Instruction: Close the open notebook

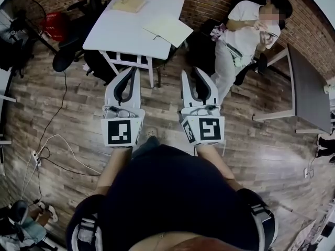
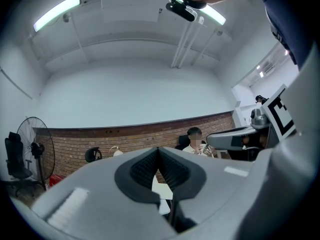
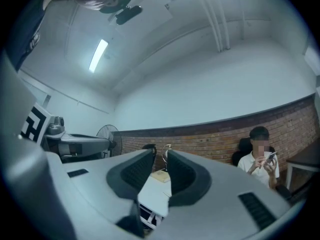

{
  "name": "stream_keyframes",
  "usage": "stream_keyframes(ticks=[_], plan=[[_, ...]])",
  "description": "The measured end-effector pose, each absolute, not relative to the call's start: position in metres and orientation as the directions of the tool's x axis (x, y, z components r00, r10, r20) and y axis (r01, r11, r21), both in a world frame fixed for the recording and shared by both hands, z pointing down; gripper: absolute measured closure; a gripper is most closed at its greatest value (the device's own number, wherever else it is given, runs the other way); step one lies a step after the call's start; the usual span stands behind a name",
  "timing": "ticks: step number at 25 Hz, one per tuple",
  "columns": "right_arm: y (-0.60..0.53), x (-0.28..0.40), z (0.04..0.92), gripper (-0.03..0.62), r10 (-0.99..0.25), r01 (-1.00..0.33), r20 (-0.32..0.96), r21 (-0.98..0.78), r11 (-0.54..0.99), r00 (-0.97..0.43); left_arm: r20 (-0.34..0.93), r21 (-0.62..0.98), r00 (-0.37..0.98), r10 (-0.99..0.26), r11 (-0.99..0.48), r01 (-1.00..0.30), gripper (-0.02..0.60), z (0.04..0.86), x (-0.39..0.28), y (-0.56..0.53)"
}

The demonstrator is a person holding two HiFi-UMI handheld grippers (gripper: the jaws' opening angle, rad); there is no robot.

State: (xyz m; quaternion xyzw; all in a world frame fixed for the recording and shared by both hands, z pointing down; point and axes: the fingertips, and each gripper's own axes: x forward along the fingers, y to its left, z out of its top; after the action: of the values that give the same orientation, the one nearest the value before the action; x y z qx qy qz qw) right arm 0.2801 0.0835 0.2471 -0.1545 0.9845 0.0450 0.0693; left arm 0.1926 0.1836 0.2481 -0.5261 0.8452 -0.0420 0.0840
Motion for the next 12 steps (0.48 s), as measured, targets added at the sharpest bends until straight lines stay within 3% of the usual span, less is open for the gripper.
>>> stream_keyframes(ticks=[12], plan=[[0.064, 0.215, 0.258, 0.52, -0.362, -0.373, -0.141, 0.065, 0.925, -0.922, -0.076, -0.146, -0.361, -0.929, 0.368, -0.918, 0.575, 0.266, 0.128, 0.163]])
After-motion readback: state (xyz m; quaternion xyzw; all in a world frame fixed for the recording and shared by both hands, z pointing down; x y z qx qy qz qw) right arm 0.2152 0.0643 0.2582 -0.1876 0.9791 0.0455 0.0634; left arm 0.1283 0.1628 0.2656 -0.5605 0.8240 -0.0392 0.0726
